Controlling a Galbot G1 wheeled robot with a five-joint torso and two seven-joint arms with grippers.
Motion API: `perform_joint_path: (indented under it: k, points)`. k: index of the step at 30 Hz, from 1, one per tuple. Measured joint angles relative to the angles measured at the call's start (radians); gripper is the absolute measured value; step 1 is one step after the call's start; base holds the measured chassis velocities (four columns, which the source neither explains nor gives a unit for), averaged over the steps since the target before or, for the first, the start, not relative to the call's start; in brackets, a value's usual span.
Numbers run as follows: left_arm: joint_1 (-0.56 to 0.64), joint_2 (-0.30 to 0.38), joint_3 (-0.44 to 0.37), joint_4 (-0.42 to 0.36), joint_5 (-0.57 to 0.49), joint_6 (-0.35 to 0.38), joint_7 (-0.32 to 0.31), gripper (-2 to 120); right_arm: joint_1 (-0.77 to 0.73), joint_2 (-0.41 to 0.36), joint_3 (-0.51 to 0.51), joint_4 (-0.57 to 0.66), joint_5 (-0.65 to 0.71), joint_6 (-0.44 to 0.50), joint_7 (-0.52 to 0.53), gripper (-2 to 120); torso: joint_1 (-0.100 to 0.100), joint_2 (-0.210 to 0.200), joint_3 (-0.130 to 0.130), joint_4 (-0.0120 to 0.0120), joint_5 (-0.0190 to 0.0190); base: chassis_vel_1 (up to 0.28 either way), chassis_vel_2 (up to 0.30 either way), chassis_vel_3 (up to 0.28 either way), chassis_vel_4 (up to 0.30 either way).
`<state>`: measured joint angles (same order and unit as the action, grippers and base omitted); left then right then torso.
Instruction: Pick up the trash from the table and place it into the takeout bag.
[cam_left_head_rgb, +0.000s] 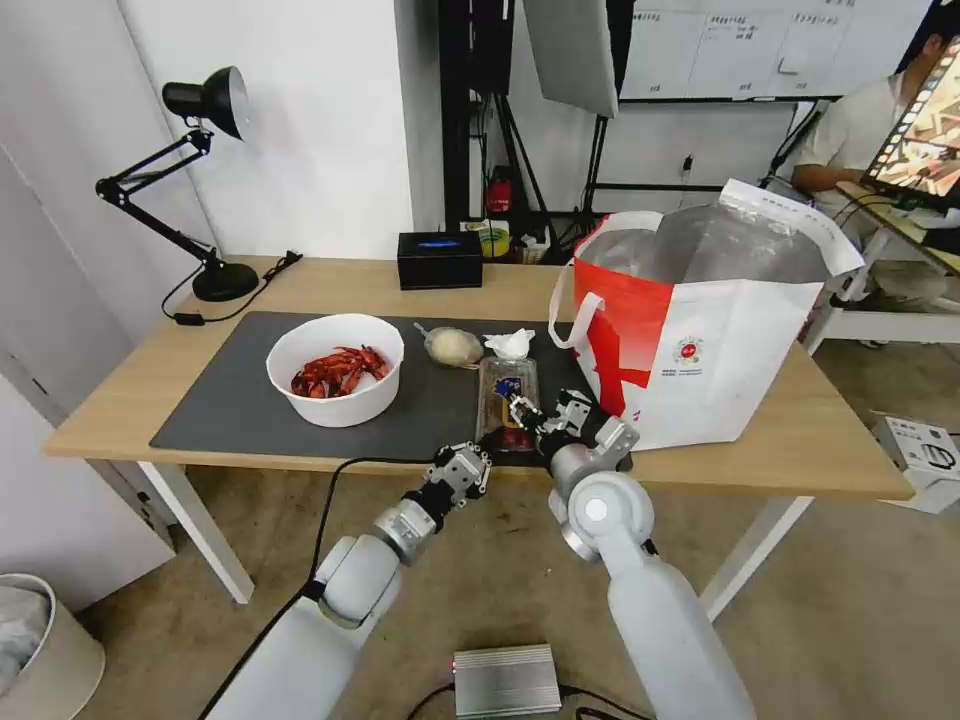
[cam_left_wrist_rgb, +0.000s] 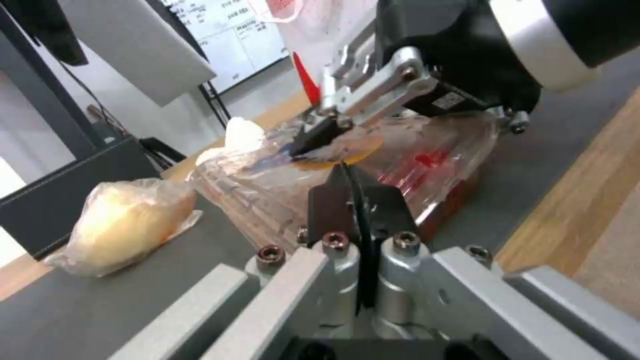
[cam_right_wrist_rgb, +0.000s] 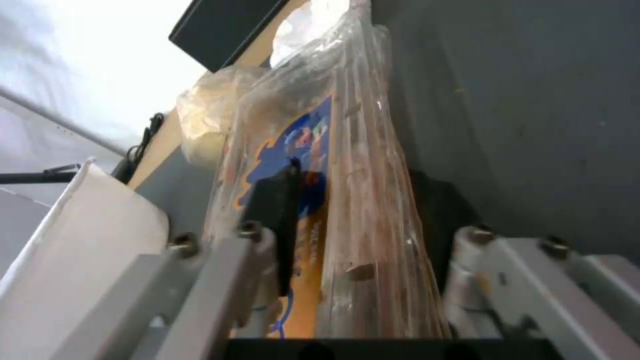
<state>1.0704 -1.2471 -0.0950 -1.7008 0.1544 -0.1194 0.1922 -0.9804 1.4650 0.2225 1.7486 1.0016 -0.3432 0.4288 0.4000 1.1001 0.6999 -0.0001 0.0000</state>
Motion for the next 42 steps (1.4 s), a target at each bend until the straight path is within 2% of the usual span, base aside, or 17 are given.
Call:
perform_joint_path:
  k: [1, 4, 5, 8, 14, 16, 17, 20, 21, 24, 25, 29, 30, 36, 38, 40, 42]
  points:
    - [0.0, 0.0, 0.0, 0.0, 0.0, 0.0, 0.0, 0, 0.0, 0.0, 0.0, 0.0, 0.0, 0.0, 0.0, 31, 0.0, 0.0, 0.0, 0.0, 0.0, 0.0, 0.0, 0.0, 0.0]
    - [0.002, -0.001, 0.0, -0.002, -0.012, 0.0, 0.0, 0, -0.001, 0.0, 0.0, 0.0, -0.001, 0.002, -0.001, 17, 0.0, 0.0, 0.0, 0.0, 0.0, 0.0, 0.0, 0.0, 0.0]
    - [0.002, -0.001, 0.0, -0.002, -0.012, 0.0, 0.0, 0, -0.001, 0.0, 0.0, 0.0, -0.001, 0.002, -0.001, 17, 0.0, 0.0, 0.0, 0.0, 0.0, 0.0, 0.0, 0.0, 0.0]
    - [0.01, 0.009, 0.003, -0.025, -0.079, 0.019, -0.001, 0, -0.001, 0.0, -0.003, 0.001, -0.001, 0.004, -0.002, 3, 0.0, 0.0, 0.0, 0.0002, 0.0001, 0.0, 0.0, 0.0, 0.0]
    - [0.016, 0.038, 0.002, -0.081, -0.207, 0.06, -0.019, 2, -0.003, -0.014, -0.006, 0.005, -0.001, 0.008, -0.008, 0, 0.0, 0.0, 0.0, 0.0003, 0.0001, 0.0, 0.0, 0.0, 0.0]
    - [0.023, 0.055, -0.006, -0.117, -0.295, 0.084, -0.041, 13, -0.006, -0.023, -0.006, 0.007, -0.001, 0.016, -0.014, 0, 0.0, 0.0, 0.0, 0.0003, 0.0002, 0.0, 0.0, 0.0, 0.0]
    - [0.023, 0.055, -0.006, -0.117, -0.295, 0.084, -0.041, 13, -0.006, -0.023, -0.006, 0.007, -0.001, 0.016, -0.014, 0, 0.0, 0.0, 0.0, 0.0003, 0.0002, 0.0, 0.0, 0.0, 0.0]
    - [0.047, 0.071, -0.034, -0.172, -0.438, 0.126, -0.075, 27, -0.012, -0.029, -0.005, 0.012, -0.009, 0.026, -0.026, 0, 0.0, 0.0, 0.0, 0.0002, 0.0, 0.0, 0.0, 0.0, 0.0]
    - [0.047, 0.071, -0.034, -0.172, -0.438, 0.126, -0.075, 27, -0.012, -0.029, -0.005, 0.012, -0.009, 0.026, -0.026, 0, 0.0, 0.0, 0.0, 0.0002, 0.0, 0.0, 0.0, 0.0, 0.0]
    - [0.091, 0.092, -0.09, -0.226, -0.527, 0.163, -0.1, 41, -0.025, -0.035, -0.01, 0.019, -0.045, 0.042, -0.051, 0, 0.0, 0.0, 0.0, 0.0001, -0.0002, 0.0, 0.0, 0.0, 0.0]
    - [0.091, 0.092, -0.09, -0.226, -0.527, 0.163, -0.1, 41, -0.025, -0.035, -0.01, 0.019, -0.045, 0.042, -0.051, 0, 0.0, 0.0, 0.0, 0.0001, -0.0002, 0.0, 0.0, 0.0, 0.0]
    - [0.156, 0.127, -0.203, -0.283, -0.616, 0.198, -0.129, 61, -0.043, -0.052, -0.023, 0.026, -0.14, 0.091, -0.109, 0, 0.0, 0.0, 0.0, 0.0003, 0.0001, 0.0, 0.0, 0.0, 0.0]
    - [0.156, 0.127, -0.203, -0.283, -0.616, 0.198, -0.129, 61, -0.043, -0.052, -0.023, 0.026, -0.14, 0.091, -0.109, 0, 0.0, 0.0, 0.0, 0.0003, 0.0001, 0.0, 0.0, 0.0, 0.0]
    - [0.207, 0.14, -0.31, -0.314, -0.652, 0.218, -0.15, 85, -0.071, -0.083, -0.039, 0.069, -0.229, 0.118, -0.178, 0, 0.0, 0.0, 0.0, 0.0002, -0.0001, 0.0, 0.0, 0.0, 0.0]
    - [0.21, 0.139, -0.315, -0.316, -0.653, 0.219, -0.152, 86, -0.075, -0.086, -0.04, 0.074, -0.238, 0.121, -0.185, 0, 0.0, 0.0, 0.0, 0.0003, 0.0001, 0.0, 0.0, 0.0, 0.0]
    - [0.21, 0.136, -0.312, -0.318, -0.657, 0.225, -0.154, 97, -0.125, -0.106, -0.033, 0.114, -0.33, 0.157, -0.243, 0, 0.0, 0.0, 0.0, 0.0005, 0.0001, 0.0, 0.0, 0.0, 0.0]
    - [0.203, 0.136, -0.304, -0.314, -0.659, 0.226, -0.153, 99, -0.155, -0.114, -0.026, 0.136, -0.367, 0.177, -0.266, 0, 0.0, 0.0, 0.0, -0.0002, 0.0, 0.0, 0.0, 0.0, 0.0]
